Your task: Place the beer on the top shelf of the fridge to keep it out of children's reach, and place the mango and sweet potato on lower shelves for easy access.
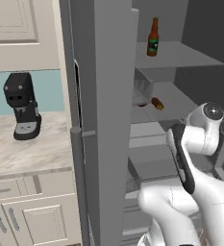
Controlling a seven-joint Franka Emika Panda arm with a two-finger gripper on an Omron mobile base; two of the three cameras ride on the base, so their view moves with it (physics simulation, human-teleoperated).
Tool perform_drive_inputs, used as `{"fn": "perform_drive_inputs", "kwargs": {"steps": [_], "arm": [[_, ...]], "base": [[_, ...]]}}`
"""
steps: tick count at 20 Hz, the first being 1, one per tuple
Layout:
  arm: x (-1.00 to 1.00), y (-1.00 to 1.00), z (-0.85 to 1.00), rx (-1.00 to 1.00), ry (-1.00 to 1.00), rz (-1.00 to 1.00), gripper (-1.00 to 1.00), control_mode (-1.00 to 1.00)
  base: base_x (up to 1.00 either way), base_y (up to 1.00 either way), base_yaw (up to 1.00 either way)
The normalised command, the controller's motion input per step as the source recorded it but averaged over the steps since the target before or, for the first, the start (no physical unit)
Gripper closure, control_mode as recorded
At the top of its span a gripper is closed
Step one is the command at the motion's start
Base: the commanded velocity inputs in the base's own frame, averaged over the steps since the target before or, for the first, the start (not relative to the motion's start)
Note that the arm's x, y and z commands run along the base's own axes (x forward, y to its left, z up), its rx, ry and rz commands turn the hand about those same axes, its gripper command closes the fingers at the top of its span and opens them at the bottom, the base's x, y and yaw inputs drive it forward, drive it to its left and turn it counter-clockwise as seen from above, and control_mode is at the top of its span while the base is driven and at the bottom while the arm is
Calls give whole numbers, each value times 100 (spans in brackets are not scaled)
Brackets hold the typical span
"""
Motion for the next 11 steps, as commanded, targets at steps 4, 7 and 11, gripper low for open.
{"fn": "perform_drive_inputs", "kwargs": {"steps": [4, 7, 11], "arm": [[-100, 23, 28, -12, -14, 0, -100, -100], [-100, 27, 38, -9, -27, 3, -100, -100], [-100, 29, 48, -7, -29, 2, -100, -100]], "base": [[0, 0, 0], [0, 0, 0], [0, 0, 0]]}}
